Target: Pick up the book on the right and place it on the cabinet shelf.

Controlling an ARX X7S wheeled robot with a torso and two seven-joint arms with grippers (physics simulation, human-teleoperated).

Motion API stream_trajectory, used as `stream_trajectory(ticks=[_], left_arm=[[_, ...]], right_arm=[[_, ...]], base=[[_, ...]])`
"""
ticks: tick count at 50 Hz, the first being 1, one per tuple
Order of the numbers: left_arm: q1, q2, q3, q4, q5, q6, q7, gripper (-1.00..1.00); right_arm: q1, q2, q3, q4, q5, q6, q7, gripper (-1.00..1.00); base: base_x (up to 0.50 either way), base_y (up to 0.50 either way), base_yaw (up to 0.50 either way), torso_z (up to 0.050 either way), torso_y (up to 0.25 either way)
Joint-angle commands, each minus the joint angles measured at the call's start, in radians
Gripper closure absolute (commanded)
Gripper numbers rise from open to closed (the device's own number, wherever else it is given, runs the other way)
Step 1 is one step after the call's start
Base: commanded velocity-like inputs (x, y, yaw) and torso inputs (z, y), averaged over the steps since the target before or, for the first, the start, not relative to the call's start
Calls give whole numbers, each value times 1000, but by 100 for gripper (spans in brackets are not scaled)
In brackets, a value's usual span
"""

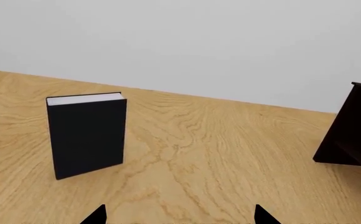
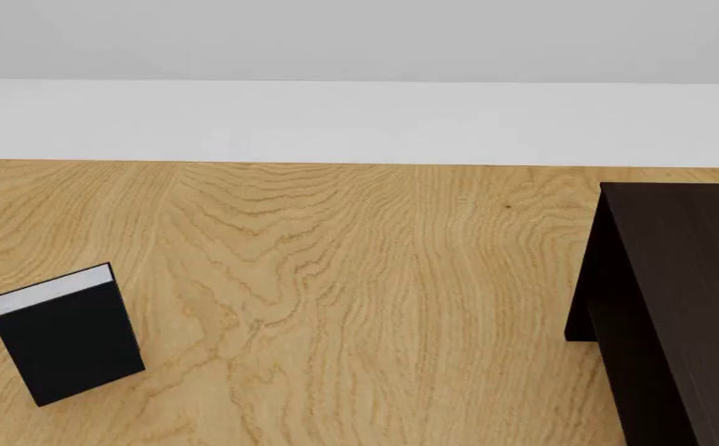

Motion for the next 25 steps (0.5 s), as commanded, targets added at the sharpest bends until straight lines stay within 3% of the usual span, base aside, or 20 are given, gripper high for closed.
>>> stream_trajectory(ticks=[1, 25], left_arm=[[12, 14, -9, -10, 6, 14, 10, -100], [15, 8, 3, -18, 7, 26, 1, -100]], right_arm=[[-46, 33, 28, -33, -189, 5, -164, -100], [-52, 68, -12, -42, -295, 11, -245, -100]], base=[[0, 0, 0, 0, 0], [0, 0, 0, 0, 0]])
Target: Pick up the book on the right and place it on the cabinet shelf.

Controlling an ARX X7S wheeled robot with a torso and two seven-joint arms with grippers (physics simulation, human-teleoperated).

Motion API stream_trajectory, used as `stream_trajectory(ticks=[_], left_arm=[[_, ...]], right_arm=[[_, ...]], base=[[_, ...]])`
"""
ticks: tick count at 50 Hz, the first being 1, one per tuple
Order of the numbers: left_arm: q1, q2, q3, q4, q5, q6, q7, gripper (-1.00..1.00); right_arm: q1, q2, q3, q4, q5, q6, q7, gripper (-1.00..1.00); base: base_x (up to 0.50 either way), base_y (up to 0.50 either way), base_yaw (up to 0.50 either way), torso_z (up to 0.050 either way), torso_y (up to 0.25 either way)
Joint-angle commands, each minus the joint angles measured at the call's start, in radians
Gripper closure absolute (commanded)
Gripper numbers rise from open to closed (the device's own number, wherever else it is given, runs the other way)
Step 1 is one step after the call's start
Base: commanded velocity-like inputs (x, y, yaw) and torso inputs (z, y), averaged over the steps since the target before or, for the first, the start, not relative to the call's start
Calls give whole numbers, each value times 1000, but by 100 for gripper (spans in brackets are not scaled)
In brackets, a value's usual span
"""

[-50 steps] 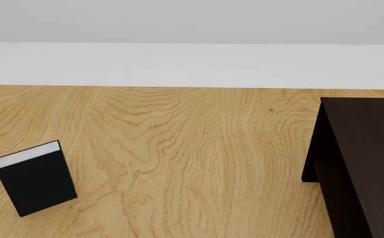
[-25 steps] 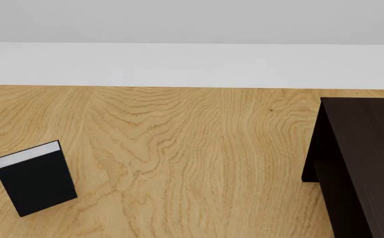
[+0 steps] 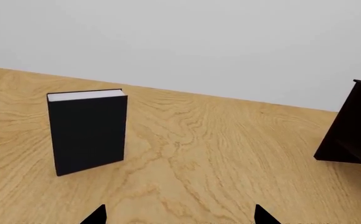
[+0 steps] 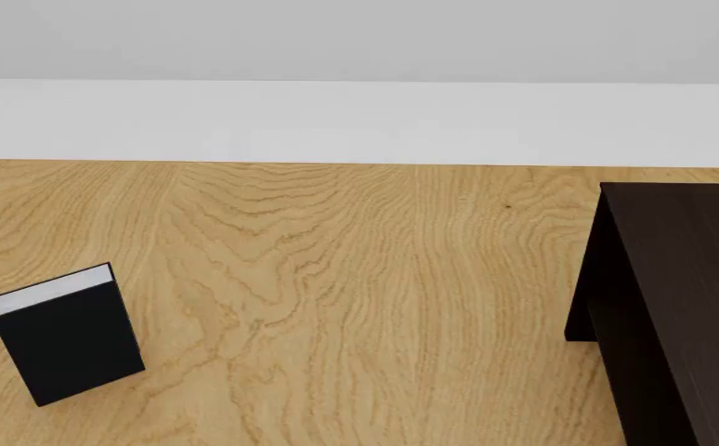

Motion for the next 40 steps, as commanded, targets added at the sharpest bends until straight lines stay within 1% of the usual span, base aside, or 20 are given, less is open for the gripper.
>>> stream_trajectory(ticks=[1, 16, 32, 34, 36, 39, 40], left_arm=[[6, 13, -8, -5, 4, 5, 7, -100], [4, 9, -1, -2, -1, 3, -2, -100], [-4, 2, 3, -4, -9, 3, -7, -100], [-4, 1, 3, -3, -9, 3, -8, -100], [-3, 1, 4, -3, -9, 4, -9, -100], [0, -1, 2, 2, -11, 7, -11, -100], [3, -1, 0, 2, -11, 9, -12, -100]], right_arm=[[5, 19, -13, -4, -25, 21, -10, -100], [-1, 44, -34, -4, -25, 27, 9, -100], [-6, 100, -48, -4, -65, 21, -11, -100], [10, 102, -62, -4, -56, 25, -2, -100], [12, 111, -83, -4, -94, 16, -19, -100], [76, 123, -193, -4, -174, -8, -43, -100], [58, 154, -197, 12, -200, -28, -67, -100]], base=[[0, 0, 0, 0, 0], [0, 0, 0, 0, 0], [0, 0, 0, 0, 0], [0, 0, 0, 0, 0], [0, 0, 0, 0, 0], [0, 0, 0, 0, 0], [0, 0, -3, 0, 0]])
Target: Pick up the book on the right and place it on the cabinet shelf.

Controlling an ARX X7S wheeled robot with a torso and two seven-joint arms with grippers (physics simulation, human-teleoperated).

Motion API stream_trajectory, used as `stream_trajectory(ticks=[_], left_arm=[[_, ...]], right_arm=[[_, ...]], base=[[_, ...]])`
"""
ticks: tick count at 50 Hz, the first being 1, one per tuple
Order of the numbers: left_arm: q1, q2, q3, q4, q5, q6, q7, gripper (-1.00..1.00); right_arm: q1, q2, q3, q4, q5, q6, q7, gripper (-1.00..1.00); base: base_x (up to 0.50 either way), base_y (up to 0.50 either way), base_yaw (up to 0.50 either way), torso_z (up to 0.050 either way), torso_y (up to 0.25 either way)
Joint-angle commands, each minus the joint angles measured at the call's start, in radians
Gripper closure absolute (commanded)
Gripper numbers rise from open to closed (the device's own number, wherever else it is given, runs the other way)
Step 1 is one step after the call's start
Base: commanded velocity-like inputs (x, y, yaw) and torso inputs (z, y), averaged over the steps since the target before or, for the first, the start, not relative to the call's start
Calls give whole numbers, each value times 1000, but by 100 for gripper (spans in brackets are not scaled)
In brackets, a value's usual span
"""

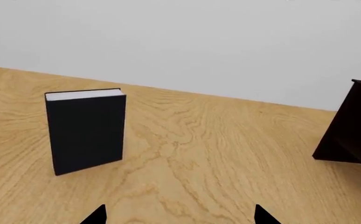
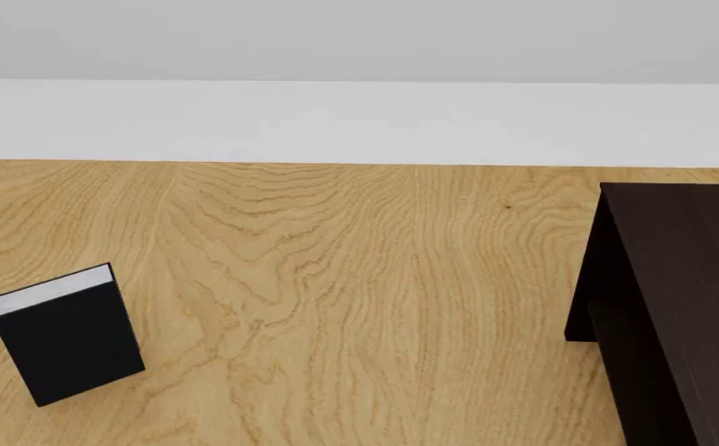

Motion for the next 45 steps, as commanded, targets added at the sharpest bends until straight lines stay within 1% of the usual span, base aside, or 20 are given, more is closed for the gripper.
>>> stream_trajectory(ticks=[1, 2, 3, 5, 7, 14, 19, 25, 28, 31, 35, 39, 45], left_arm=[[12, 10, -16, 2, 1, 9, 6, -100], [15, 10, -17, 4, 0, 11, 6, -100], [18, 8, -17, 5, 2, 12, 6, -100], [21, 7, -19, 7, 1, 14, 4, -100], [22, 5, -21, 13, 0, 14, 1, -100], [36, 1, -22, 20, 0, 28, 1, -100], [39, -2, -22, 29, -3, 31, 0, -100], [43, -3, -16, 30, -1, 38, 1, -100], [45, -5, -15, 29, -1, 41, 1, -100], [44, -6, -12, 34, 0, 40, -1, -100], [45, -8, -12, 35, -3, 41, -2, -100], [41, -10, -8, 34, -1, 40, -3, -100], [37, -10, -3, 28, -3, 41, -3, -100]], right_arm=[[87, 37, -185, 1, -219, -10, -34, -100], [88, 50, -189, 9, -246, -21, -48, 100], [101, 56, -172, 19, -204, -50, -65, 100], [129, 29, -171, 33, -202, -19, -26, 100], [150, 16, -179, 26, -213, -7, -35, 100], [225, -21, -187, 43, -86, 3, 59, 100], [306, -45, -209, 75, 50, 2, 180, 100], [426, -88, -269, 129, 258, -49, 399, 100], [513, -125, -320, 153, 383, -73, 509, 100], [559, -142, -347, 174, 435, -102, 581, 100], [600, -163, -361, 181, 474, -133, 633, 100], [667, -189, -396, 207, 531, -182, 746, 100], [719, -218, -401, 221, 578, -259, 835, 100]], base=[[0, 0, 0, 0, 0], [0, 0, -3, 0, 0], [0, 0, -3, 0, 0], [0, -1, -3, 0, 0], [0, -1, -3, 0, 0], [0, -2, -2, 0, 0], [0, -1, -1, 0, 0], [0, 0, 0, -3, 0], [0, 0, 0, 0, 0], [0, 0, 0, 0, 0], [0, 0, 0, 0, 0], [0, 0, 0, 0, 0], [0, 0, 0, 0, 0]])
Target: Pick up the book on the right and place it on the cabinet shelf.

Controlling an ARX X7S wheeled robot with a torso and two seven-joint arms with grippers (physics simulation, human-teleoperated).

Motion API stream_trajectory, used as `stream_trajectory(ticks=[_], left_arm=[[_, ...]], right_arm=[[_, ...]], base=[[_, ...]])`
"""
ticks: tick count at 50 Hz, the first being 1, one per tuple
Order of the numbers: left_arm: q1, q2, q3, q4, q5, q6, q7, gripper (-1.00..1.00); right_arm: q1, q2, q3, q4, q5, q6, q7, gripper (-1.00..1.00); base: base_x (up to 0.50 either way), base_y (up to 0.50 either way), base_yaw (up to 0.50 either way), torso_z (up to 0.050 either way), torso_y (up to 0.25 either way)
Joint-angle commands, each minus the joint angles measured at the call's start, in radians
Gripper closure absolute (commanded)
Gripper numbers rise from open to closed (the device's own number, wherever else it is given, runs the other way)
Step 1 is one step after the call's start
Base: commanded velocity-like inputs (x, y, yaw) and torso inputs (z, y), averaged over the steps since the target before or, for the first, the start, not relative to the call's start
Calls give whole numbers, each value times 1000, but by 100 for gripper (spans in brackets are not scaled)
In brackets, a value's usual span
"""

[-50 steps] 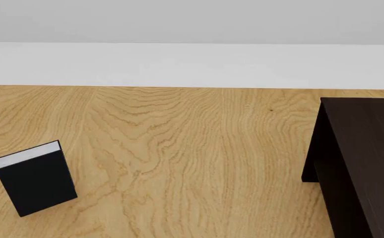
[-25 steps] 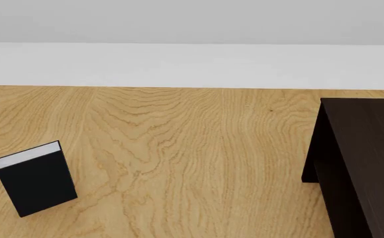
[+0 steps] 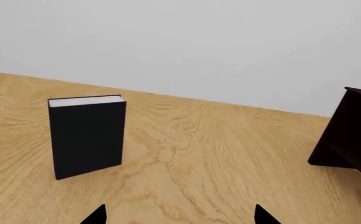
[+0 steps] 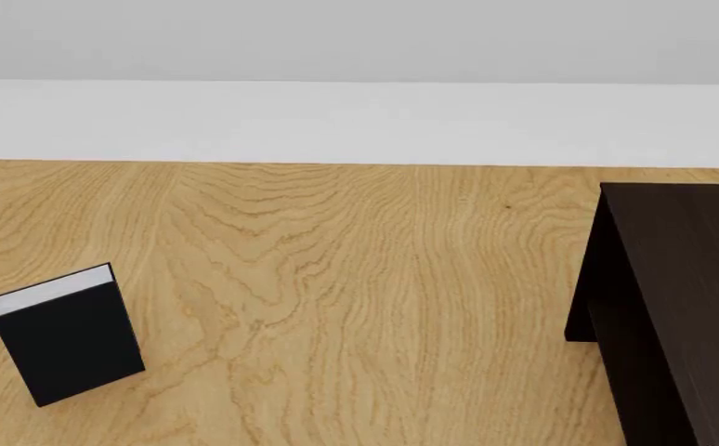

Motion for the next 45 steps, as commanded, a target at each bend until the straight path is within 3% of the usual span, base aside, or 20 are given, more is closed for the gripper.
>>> stream_trajectory(ticks=[1, 11, 24, 43, 45], left_arm=[[2, 13, -6, -7, 4, 4, 11, -100], [-6, 11, 1, -20, 2, 7, 13, -100], [-6, 6, -2, -27, -5, 15, 12, -100], [-11, -3, -2, -24, -12, 13, 1, -100], [-13, -6, -4, -21, -14, 11, 0, -100]], right_arm=[[169, -70, -40, 46, 109, -100, 232, 100], [208, -94, -49, 60, 133, -217, 382, 100], [176, -104, -14, 101, 38, -291, 407, 100], [151, -177, -36, 179, -119, -303, 473, 100], [176, -214, -79, 186, -148, -231, 495, 100]], base=[[0, 0, 0, 0, 0], [0, 0, 0, 0, 0], [0, 0, 0, 0, 0], [0, 0, 0, 0, 1], [0, 0, 0, 0, 0]])
